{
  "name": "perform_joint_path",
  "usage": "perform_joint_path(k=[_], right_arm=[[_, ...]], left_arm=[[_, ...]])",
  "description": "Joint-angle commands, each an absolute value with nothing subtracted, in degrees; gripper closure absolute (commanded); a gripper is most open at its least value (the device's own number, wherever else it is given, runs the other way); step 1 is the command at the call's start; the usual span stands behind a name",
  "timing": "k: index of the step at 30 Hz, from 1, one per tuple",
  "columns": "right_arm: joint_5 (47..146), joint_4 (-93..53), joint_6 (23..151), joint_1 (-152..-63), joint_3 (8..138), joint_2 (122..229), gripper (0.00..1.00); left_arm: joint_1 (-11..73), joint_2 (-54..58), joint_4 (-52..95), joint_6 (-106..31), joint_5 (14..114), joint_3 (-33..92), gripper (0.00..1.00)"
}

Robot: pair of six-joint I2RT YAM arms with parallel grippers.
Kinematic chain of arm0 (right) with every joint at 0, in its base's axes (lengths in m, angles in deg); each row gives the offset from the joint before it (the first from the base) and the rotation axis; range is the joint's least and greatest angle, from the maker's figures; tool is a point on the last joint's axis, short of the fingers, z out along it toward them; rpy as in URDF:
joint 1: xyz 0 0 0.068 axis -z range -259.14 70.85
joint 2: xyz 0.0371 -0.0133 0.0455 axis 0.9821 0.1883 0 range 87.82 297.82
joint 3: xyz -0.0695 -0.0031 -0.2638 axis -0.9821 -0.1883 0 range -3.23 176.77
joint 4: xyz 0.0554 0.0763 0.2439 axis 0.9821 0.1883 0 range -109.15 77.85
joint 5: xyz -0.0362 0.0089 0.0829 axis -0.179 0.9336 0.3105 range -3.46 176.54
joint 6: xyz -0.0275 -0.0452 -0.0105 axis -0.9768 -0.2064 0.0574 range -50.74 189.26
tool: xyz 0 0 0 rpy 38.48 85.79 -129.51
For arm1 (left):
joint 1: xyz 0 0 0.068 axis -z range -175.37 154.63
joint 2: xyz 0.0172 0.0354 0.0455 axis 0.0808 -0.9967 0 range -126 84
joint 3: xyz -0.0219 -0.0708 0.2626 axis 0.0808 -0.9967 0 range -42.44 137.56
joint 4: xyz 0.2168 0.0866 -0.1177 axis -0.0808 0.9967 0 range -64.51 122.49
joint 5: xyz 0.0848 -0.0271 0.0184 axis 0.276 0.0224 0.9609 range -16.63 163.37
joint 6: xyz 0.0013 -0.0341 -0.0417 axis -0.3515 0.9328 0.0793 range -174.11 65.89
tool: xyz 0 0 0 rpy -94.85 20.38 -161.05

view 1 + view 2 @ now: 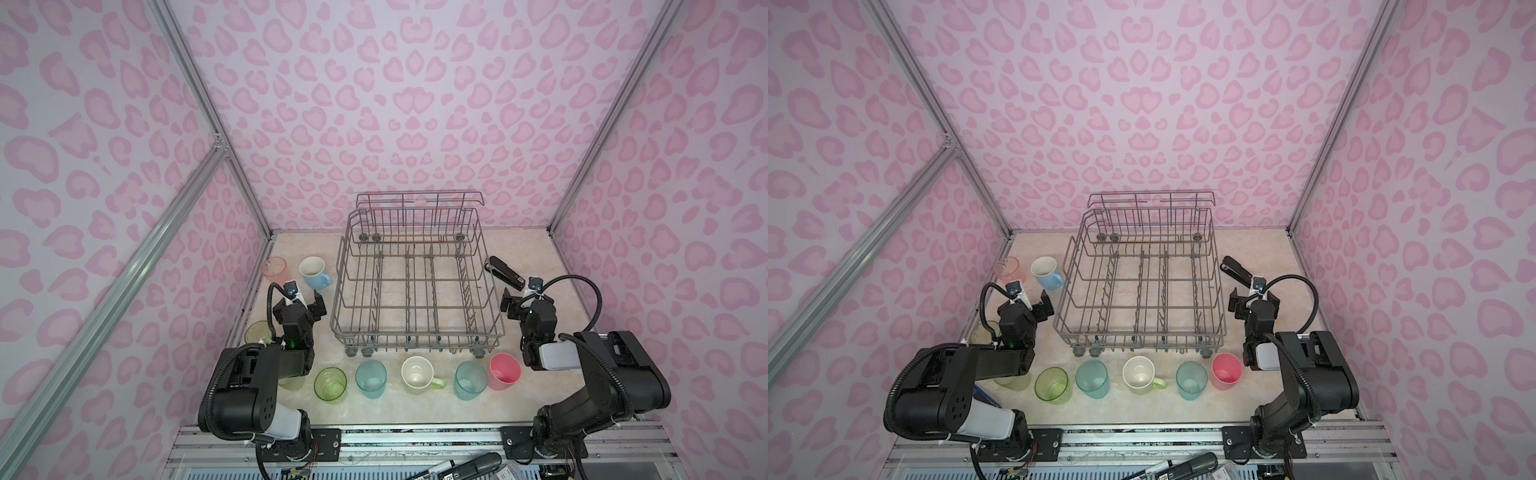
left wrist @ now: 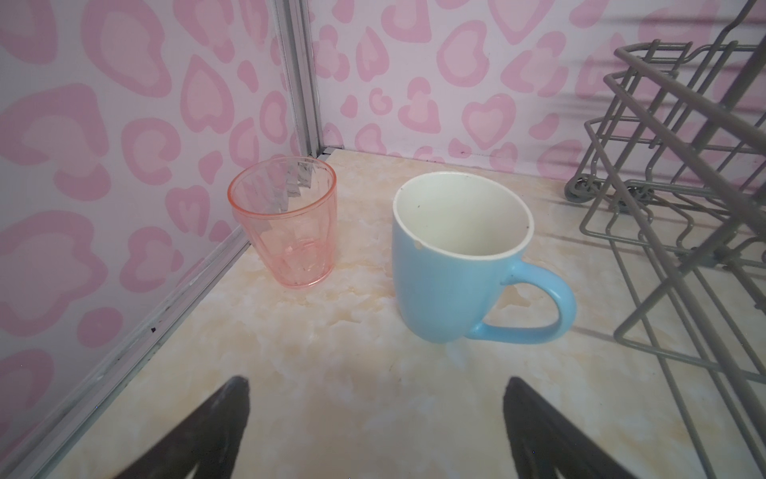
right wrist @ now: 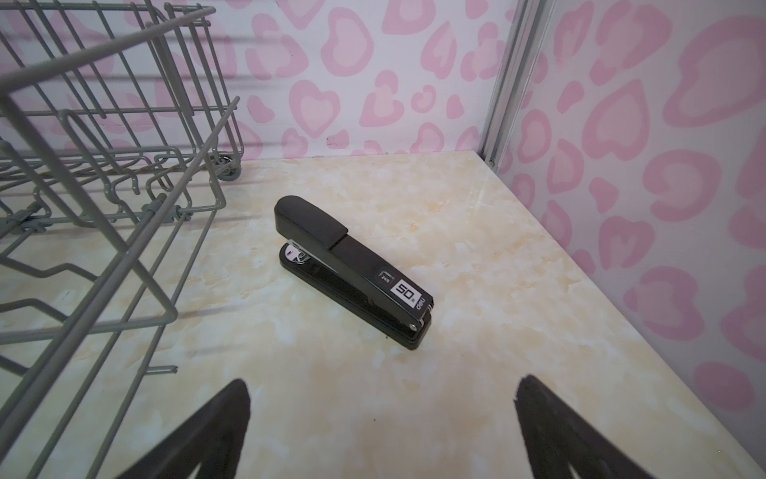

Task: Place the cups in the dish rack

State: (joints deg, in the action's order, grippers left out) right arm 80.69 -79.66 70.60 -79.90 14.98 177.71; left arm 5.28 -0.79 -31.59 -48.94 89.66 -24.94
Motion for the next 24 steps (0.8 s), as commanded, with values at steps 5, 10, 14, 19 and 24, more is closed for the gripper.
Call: perform_joint_path(k=[5, 10, 14, 19, 24], right_arm=[[79.60, -79.88, 70.40, -80.27, 15.08, 177.73, 0.00], [78.53, -79.99, 70.00, -80.79, 15.15, 177.80, 0.01], [77.75, -80.20, 69.83, -81.19, 15.02, 177.81, 0.01], [77.75, -80.23, 69.80, -81.24, 15.04, 177.81, 0.00], [75.59, -80.83, 70.57, -81.24, 14.67, 177.81, 0.00]], left_arm=[[5.28, -0.41, -33.13, -48.71, 89.37, -24.78, 0.03], [5.47, -0.45, -33.10, -48.68, 89.48, -24.69, 0.03], [5.50, -0.43, -33.30, -48.68, 89.62, -24.78, 0.04], [6.05, -0.45, -33.49, -48.96, 90.75, -24.87, 0.04], [6.14, -0.45, -33.56, -48.99, 90.94, -24.87, 0.04]])
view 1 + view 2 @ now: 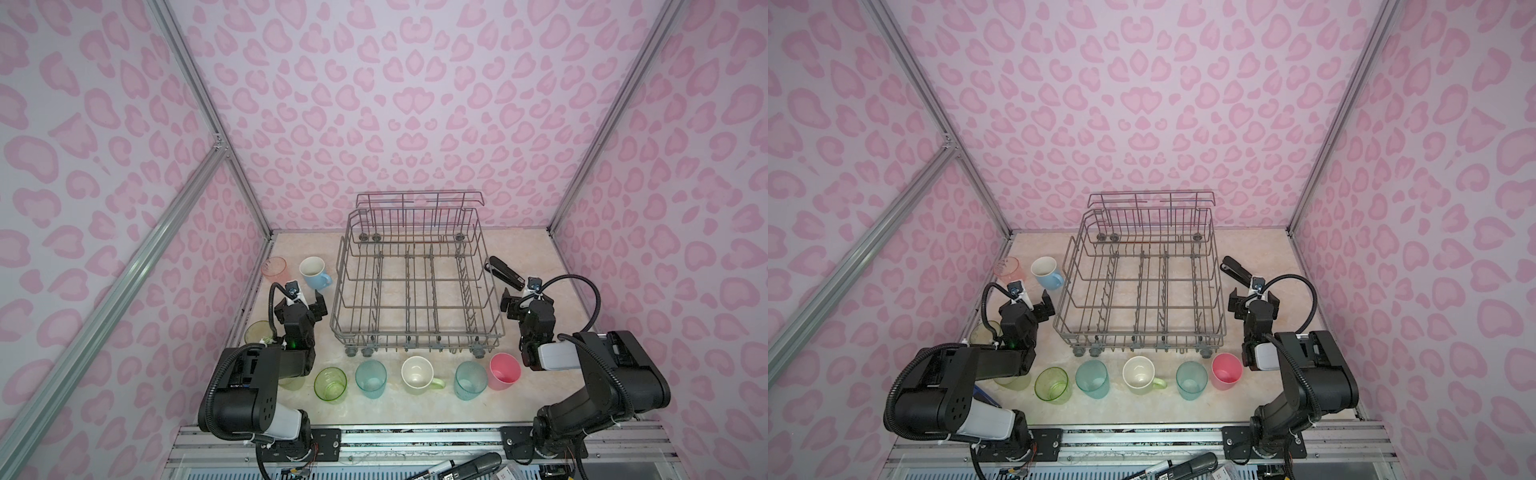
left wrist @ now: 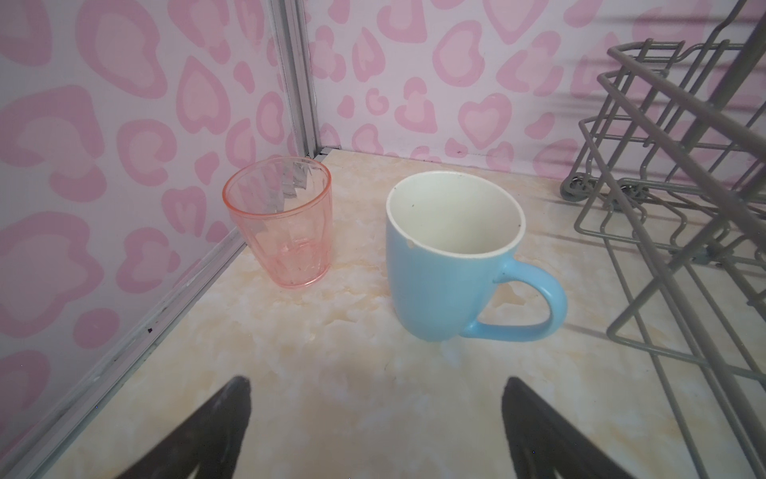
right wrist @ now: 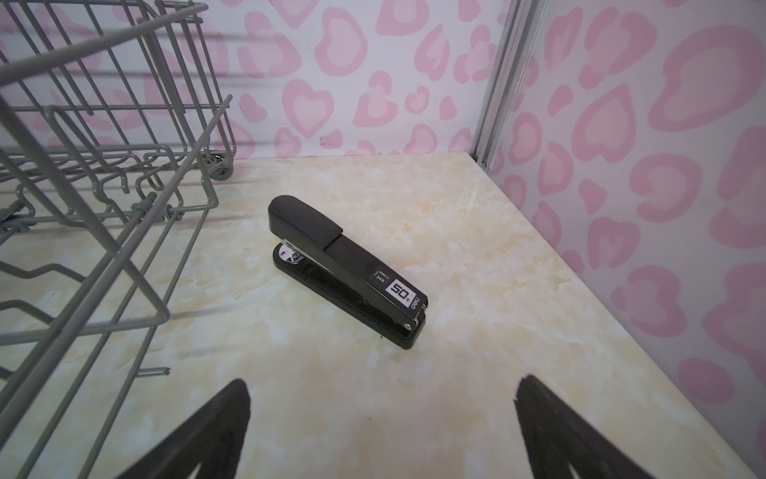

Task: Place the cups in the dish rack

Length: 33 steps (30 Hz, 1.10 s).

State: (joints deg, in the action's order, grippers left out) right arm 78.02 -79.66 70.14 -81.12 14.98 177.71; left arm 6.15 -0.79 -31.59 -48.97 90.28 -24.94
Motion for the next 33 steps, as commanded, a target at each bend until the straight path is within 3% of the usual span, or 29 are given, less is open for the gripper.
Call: perform_joint_path(k=[1, 33], right_arm=[[74.22, -81.75, 71.11, -81.25, 14.20, 177.82, 0.00], [64.92, -93.56, 69.97, -84.47, 7.83, 176.67, 0.00]], left_arm=[[6.26, -0.53, -33.56, -48.99, 91.02, -24.86, 0.03], [8.42, 1.31, -32.83, -50.07, 94.73, -24.96, 0.04]])
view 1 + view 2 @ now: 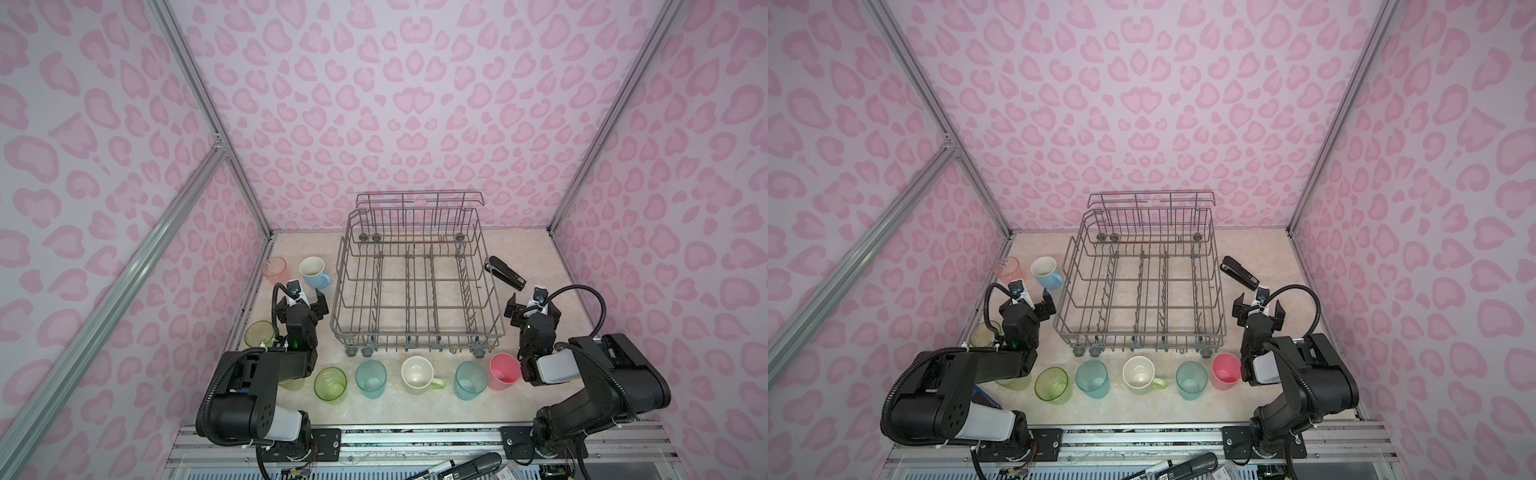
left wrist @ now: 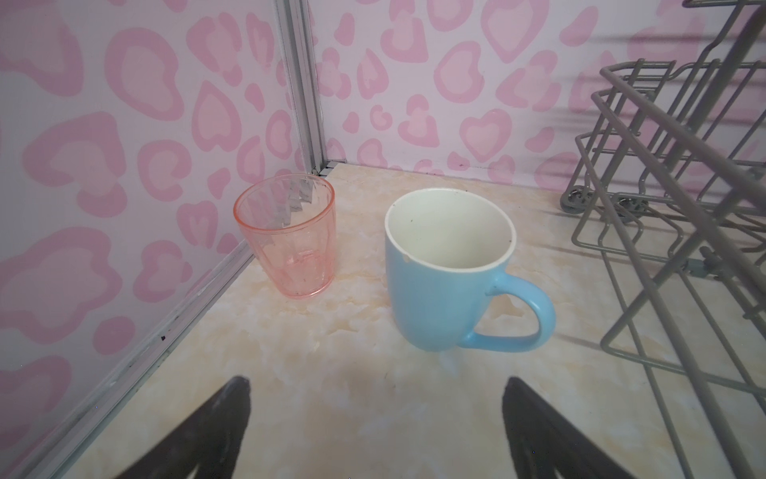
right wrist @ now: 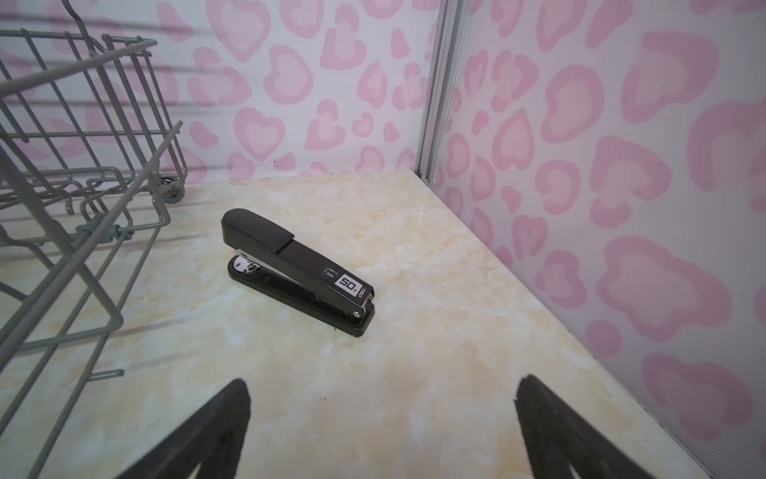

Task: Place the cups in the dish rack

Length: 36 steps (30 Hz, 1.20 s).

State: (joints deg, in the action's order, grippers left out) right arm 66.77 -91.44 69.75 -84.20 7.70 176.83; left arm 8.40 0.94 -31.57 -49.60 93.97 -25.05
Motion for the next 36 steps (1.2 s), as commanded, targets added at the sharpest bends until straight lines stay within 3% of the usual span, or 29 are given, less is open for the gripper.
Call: perform_joint_path(k=[1, 8, 17, 36], right_arm=[[64.83, -93.55, 69.96, -84.55, 7.77, 176.56, 0.01], [64.57, -94.00, 69.78, -84.69, 7.74, 176.49, 0.02], [60.00, -84.43, 70.33, -85.57, 9.25, 169.40, 0.01], [56.01, -62.67, 75.93, -84.46, 16.87, 159.85, 0.01]], left_arm=[[8.46, 1.31, -32.78, -50.10, 94.73, -24.86, 0.04], [8.48, 1.38, -32.74, -50.08, 94.73, -24.86, 0.04], [8.43, 1.75, -32.22, -50.31, 94.26, -24.72, 0.04], [7.90, 12.89, -3.15, -44.64, 98.83, -10.13, 0.04]])
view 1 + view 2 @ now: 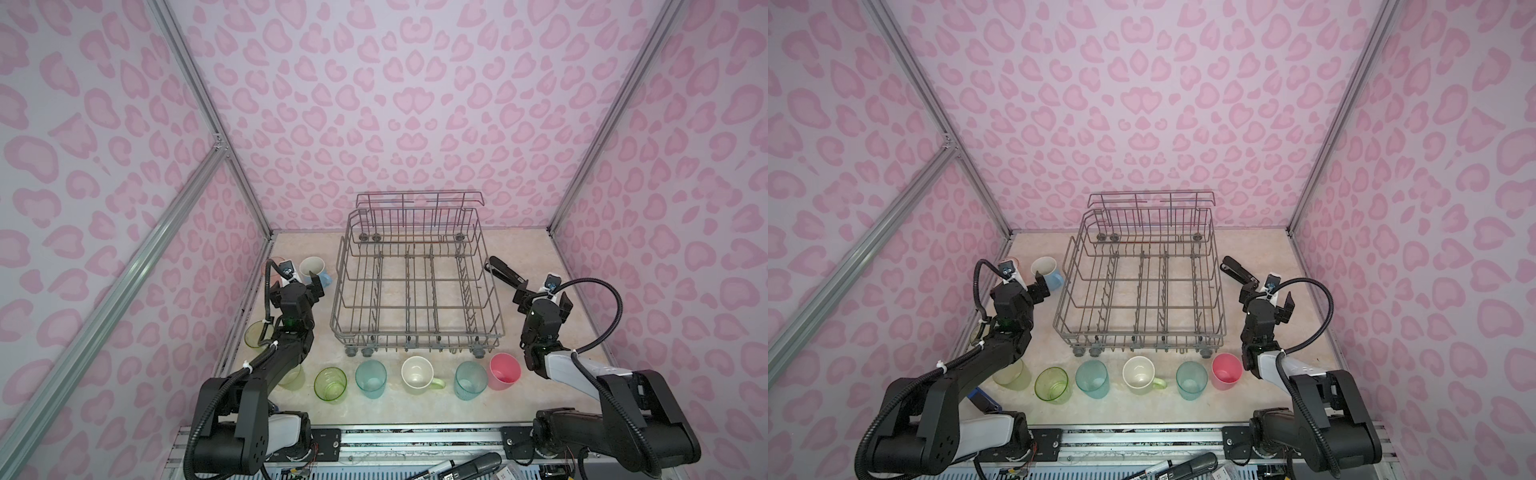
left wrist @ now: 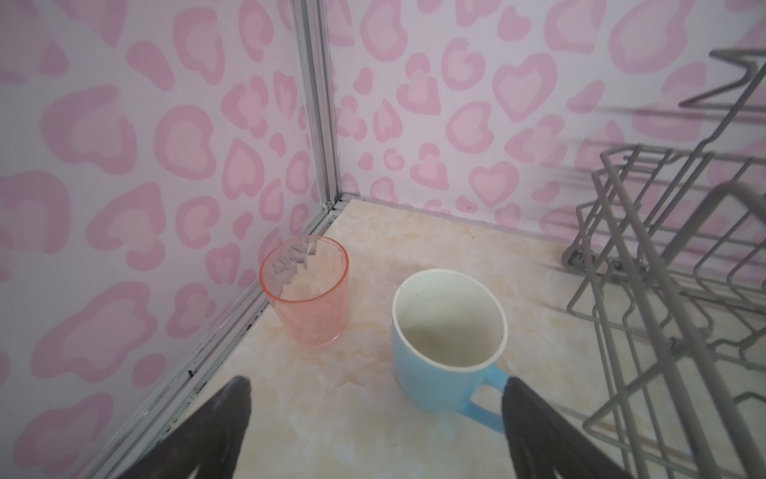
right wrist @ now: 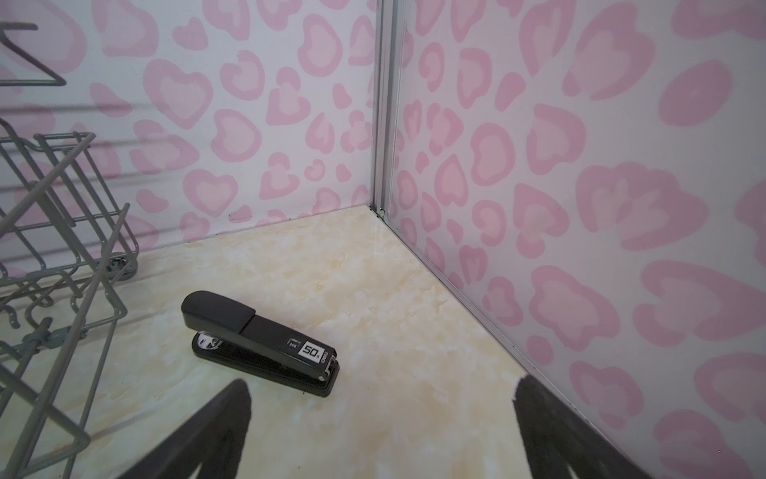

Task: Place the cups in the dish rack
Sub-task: 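Lower the right gripper to the pink cup while the left gripper moves over the rack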

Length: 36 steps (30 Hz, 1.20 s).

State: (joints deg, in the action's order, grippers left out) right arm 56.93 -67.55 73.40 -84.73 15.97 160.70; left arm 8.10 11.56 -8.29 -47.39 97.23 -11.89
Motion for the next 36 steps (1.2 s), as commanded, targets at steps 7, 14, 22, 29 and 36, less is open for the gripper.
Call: perform_joint_path(k=[7, 14, 22, 29, 36], right_arm=[[56.62, -47.29, 80.02, -83.61, 23.48, 153.08, 0.02], [57.04, -14.03, 90.33, -83.12, 38.50, 146.20, 0.05], [71.22, 11.83, 94.71, -86.80, 48.55, 143.49, 0.13], [77.89, 25.63, 95.62, -88.37, 51.91, 141.98, 0.19], [78.80, 35.12, 97.90, -89.67, 51.14, 136.37, 0.27]], left_arm=[[7.73, 15.41, 7.53, -40.74, 101.84, -4.97, 0.04], [7.76, 20.56, 21.74, -36.16, 98.58, 3.33, 0.02], [11.26, 19.03, 40.16, -36.02, 84.31, 19.14, 0.03], [16.95, 16.29, 49.56, -40.27, 69.53, 29.00, 0.03], [31.34, 12.42, 54.73, -54.00, 61.57, 31.41, 0.03]])
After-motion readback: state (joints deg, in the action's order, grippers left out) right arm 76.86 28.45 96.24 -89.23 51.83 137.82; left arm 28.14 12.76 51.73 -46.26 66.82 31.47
